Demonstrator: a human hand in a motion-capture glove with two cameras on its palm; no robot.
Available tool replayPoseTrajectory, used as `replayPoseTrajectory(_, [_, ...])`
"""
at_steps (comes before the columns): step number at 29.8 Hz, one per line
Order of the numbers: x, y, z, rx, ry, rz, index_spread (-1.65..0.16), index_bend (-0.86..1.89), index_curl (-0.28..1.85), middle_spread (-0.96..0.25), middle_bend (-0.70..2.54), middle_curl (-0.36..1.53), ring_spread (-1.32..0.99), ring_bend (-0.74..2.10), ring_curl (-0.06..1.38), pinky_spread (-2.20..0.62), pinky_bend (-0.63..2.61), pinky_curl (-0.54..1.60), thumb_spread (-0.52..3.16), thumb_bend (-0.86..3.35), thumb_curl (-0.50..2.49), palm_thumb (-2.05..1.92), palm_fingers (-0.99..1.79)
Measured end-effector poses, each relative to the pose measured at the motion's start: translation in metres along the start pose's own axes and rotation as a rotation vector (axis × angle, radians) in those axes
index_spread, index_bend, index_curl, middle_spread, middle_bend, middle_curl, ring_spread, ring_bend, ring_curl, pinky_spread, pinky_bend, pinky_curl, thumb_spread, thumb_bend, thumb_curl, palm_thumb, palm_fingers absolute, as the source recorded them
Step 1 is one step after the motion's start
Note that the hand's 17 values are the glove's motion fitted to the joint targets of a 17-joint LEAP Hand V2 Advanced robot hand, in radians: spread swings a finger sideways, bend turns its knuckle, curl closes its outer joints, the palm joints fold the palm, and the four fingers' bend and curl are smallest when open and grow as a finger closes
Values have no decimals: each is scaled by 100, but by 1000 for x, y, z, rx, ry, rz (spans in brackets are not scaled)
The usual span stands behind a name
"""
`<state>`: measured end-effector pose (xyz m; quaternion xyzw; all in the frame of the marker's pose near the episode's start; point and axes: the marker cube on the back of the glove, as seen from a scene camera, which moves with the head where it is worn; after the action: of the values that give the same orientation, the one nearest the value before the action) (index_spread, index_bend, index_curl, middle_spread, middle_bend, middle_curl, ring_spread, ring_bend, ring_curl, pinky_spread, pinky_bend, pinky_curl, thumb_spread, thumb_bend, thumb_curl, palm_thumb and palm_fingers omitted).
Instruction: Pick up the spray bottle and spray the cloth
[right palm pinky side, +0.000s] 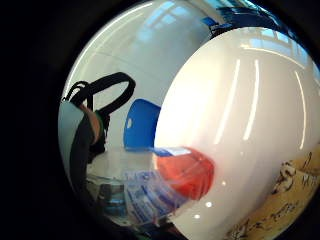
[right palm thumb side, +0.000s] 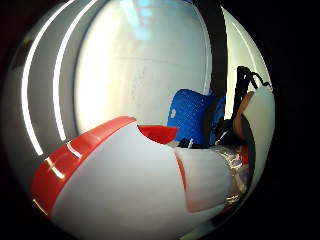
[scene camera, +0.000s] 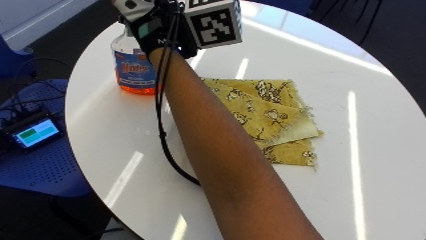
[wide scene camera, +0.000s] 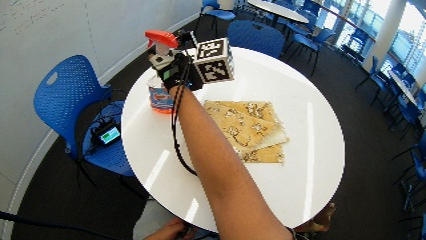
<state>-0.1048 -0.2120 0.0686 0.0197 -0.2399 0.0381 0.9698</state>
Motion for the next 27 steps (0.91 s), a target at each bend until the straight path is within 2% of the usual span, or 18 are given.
replayPoseTrajectory(7, [4, 7, 6, -114, 7, 6, -27, 30, 54, -19, 55, 49, -17, 57, 45, -26, 48, 43, 49, -4, 77, 76, 133])
replayPoseTrajectory(11, [4, 12, 10, -156, 28, -20, -28, 22, 52, -19, 57, 50, -17, 65, 47, -18, 31, 38, 54, -5, 75, 74, 120])
replayPoseTrajectory(16, [9, 15, 14, -178, 64, -18, -30, 14, 48, -19, 57, 49, -17, 58, 45, -9, 19, 35, 71, -6, 68, 67, 107])
replayPoseTrajectory(21, [18, 17, 15, -186, 66, 0, -31, 4, 41, -18, 50, 47, -16, 56, 44, -1, 21, 36, 79, -7, 60, 57, 90])
replayPoseTrajectory(24, [23, 18, 15, -184, 51, 6, -34, -12, 32, -16, 47, 46, -15, 59, 46, 5, 30, 39, 80, -8, 55, 51, 64])
replayPoseTrajectory(27, [25, 19, 14, -183, 28, 17, -35, -14, 24, -15, 45, 45, -14, 63, 46, 9, 37, 40, 80, -7, 52, 48, 49])
